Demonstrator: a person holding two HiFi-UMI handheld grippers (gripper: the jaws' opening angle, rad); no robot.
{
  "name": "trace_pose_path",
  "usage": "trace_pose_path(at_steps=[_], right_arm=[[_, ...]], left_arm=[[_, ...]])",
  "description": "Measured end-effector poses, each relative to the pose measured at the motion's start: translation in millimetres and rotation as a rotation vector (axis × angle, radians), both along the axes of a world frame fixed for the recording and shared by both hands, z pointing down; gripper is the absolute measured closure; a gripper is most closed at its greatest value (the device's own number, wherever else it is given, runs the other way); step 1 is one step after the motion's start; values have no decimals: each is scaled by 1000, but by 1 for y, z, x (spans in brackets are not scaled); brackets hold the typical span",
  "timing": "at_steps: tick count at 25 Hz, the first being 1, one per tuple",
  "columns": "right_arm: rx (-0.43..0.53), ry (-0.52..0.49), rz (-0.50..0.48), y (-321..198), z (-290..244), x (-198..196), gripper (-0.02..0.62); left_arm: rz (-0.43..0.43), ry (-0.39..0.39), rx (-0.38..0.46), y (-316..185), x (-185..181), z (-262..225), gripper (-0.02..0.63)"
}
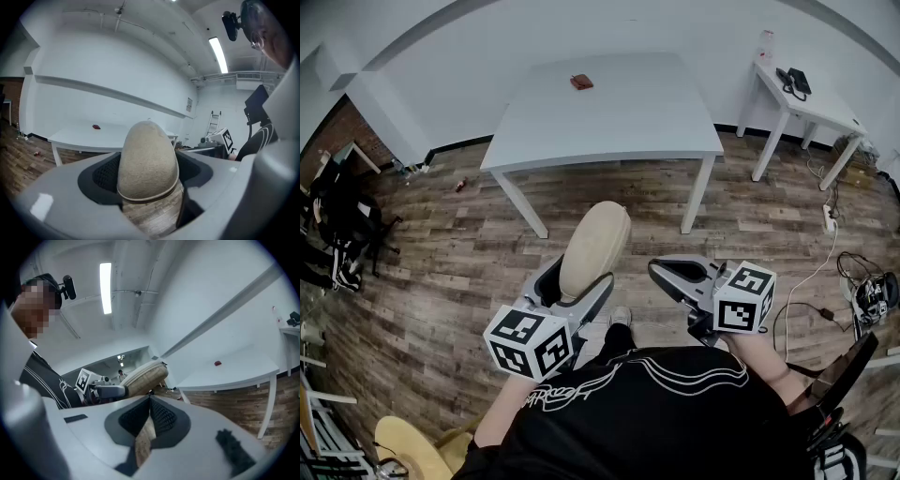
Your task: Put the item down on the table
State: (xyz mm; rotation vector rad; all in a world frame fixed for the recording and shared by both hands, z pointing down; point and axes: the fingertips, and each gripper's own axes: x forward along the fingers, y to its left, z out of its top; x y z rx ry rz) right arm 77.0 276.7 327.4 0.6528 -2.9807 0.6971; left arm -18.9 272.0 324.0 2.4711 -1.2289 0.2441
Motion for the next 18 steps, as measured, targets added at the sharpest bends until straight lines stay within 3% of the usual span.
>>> trace_pose_path(at_steps=[6, 11, 18], right_arm=[[-29, 1, 24, -111, 8, -39, 588], [-6, 27, 53, -199, -4, -67, 588], [29, 63, 98, -276, -8, -88, 588]], left_arm=[[22, -3, -20, -116, -41, 7, 241], [35, -9, 15, -209, -74, -6, 241], [62, 25, 18, -288, -96, -2, 241]])
